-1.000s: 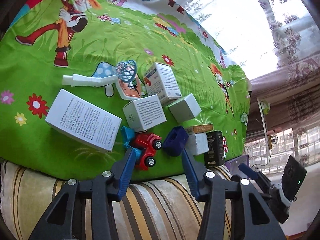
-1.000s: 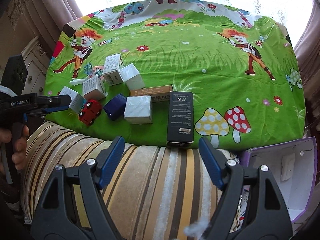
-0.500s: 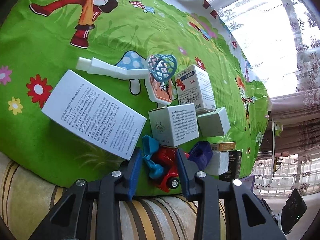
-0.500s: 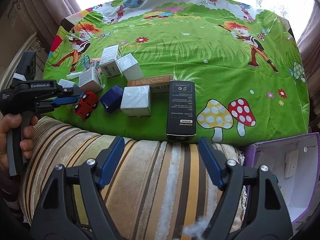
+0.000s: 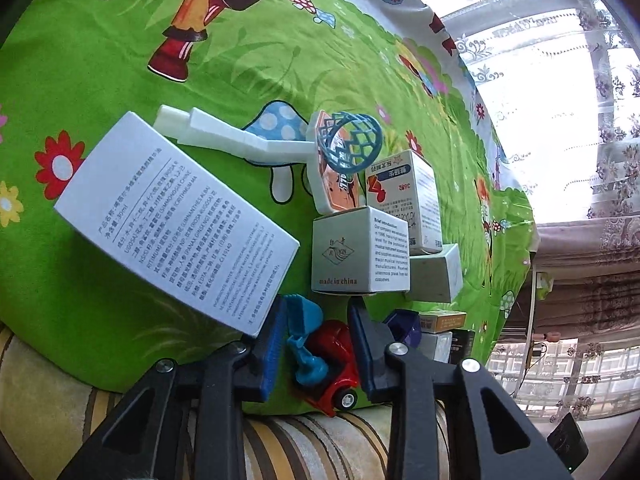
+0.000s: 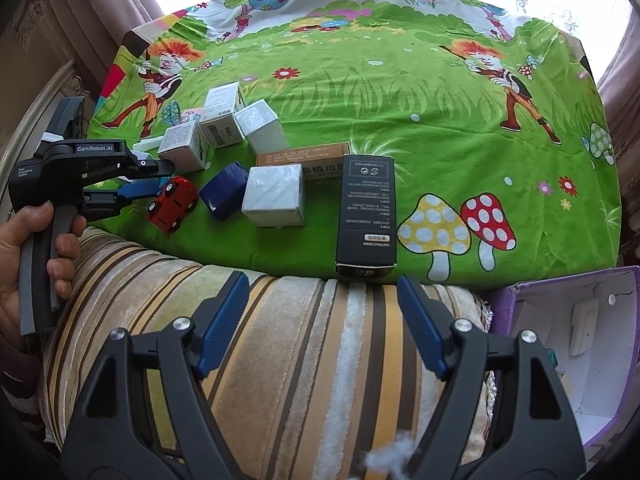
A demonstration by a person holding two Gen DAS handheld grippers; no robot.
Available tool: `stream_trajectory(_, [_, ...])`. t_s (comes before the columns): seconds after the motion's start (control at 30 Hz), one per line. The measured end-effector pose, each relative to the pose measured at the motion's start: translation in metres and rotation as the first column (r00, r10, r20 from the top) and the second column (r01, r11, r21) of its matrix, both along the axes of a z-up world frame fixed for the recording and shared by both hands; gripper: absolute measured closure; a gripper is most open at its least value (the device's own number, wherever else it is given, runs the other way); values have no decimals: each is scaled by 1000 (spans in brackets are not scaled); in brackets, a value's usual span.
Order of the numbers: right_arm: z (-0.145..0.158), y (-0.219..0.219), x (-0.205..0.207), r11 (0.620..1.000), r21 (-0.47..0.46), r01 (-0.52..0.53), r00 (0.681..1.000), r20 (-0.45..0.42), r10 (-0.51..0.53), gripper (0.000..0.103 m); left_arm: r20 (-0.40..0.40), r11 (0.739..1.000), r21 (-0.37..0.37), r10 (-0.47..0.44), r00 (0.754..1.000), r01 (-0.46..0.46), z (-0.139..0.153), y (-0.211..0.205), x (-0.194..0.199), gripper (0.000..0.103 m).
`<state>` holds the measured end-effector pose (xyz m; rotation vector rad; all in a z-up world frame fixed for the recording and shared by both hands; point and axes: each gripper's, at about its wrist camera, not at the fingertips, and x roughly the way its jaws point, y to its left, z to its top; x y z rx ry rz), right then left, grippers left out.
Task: Organize rigid objects
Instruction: 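Lower the left tool onto the red toy car and close on it, then lift the red toy car with the left tool while the right tool approaches the black box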
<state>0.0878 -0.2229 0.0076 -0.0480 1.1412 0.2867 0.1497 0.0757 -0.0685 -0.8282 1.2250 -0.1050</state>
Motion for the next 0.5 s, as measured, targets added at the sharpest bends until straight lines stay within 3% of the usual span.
stream_trajectory(0.07, [0,0,0,1000,0,0,1000,-1,0,24,1,1000,11,-5,1000,5,1,-2,0,89])
stream_trajectory(0.1, [0,0,0,1000,0,0,1000,-1,0,24,3,1000,10,-10,1000,10,1,-3,0,91])
stream_trajectory(0.3, [0,-1,0,1000,4,1,1000,0,-1,24,72,997,53,-55,996,51,19,-15,-4,96])
stream_trajectory(0.5, [0,-4,-2,1000,19,11,1000,-2,-11,24,146,977,173,-150,978,124,42,-38,-13,96])
